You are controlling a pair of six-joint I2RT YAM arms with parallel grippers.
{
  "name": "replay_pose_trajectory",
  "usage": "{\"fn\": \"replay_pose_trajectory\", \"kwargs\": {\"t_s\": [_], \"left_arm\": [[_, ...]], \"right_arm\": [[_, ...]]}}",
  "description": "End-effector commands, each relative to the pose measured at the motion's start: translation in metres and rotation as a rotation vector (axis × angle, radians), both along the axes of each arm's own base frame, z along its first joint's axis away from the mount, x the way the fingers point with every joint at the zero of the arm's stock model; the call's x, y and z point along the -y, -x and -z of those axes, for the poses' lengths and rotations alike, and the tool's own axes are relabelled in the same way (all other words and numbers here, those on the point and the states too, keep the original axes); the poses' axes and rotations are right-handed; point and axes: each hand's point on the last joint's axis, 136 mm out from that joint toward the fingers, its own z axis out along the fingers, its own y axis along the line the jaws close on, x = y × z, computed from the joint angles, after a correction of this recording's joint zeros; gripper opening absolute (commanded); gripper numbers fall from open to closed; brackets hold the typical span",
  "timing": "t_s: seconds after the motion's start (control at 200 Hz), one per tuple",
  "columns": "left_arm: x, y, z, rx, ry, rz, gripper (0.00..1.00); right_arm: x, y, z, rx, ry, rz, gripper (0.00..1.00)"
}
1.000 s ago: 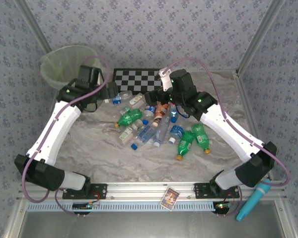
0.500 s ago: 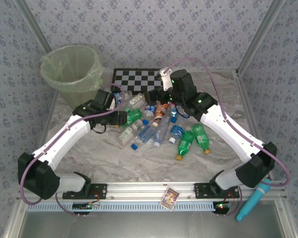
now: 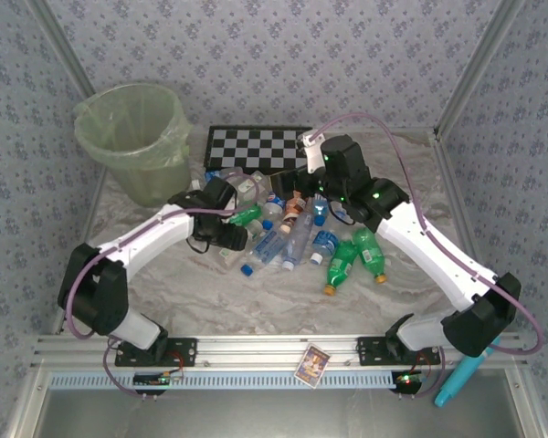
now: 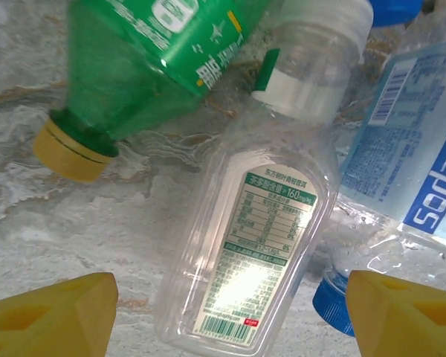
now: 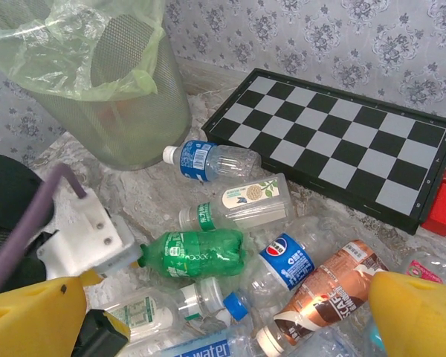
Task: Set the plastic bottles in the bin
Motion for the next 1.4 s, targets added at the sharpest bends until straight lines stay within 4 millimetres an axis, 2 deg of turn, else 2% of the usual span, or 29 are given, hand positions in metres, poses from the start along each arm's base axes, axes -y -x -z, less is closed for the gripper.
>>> {"fn": "replay_pose_trajectory", "kwargs": {"t_s": [0.0, 0.32, 0.41, 0.61, 0.77, 0.91, 0.99, 1.229, 1.399], "left_arm": [[0.005, 0.005, 0.009, -0.041, -0.017, 0.056, 0.78], [0.013, 0.012, 0.042, -0.13, -0.08, 0.093, 0.74], [0.015, 0.01, 0.048, -0.143, -0.089, 0.096, 0.7], [0.022, 0.006, 0.057, -0.164, -0.103, 0.105, 0.68], [0.022, 0.006, 0.058, -0.173, -0.108, 0.104, 0.56], [0.022, 0.005, 0.039, -0.143, -0.091, 0.089, 0.54], [0.021, 0.004, 0.022, -0.115, -0.083, 0.082, 0.54], [0.021, -0.011, -0.046, 0.038, -0.032, 0.049, 0.54], [0.024, -0.029, -0.099, 0.169, 0.022, 0.006, 0.54]], "right_arm": [[0.006, 0.003, -0.008, 0.014, -0.026, 0.016, 0.99], [0.01, 0.009, -0.006, 0.006, -0.031, 0.017, 0.99], [0.012, 0.013, -0.005, 0.004, -0.026, 0.011, 0.99], [0.018, 0.02, -0.006, 0.004, -0.021, 0.014, 0.99], [0.029, 0.026, -0.003, 0.005, -0.012, 0.043, 0.99], [0.035, 0.029, 0.002, 0.003, -0.011, 0.055, 0.99], [0.034, 0.027, 0.001, 0.006, -0.018, 0.057, 0.99], [0.028, 0.022, -0.016, 0.047, -0.053, 0.041, 0.99], [0.023, 0.035, -0.027, 0.067, -0.078, -0.012, 0.99]]}}
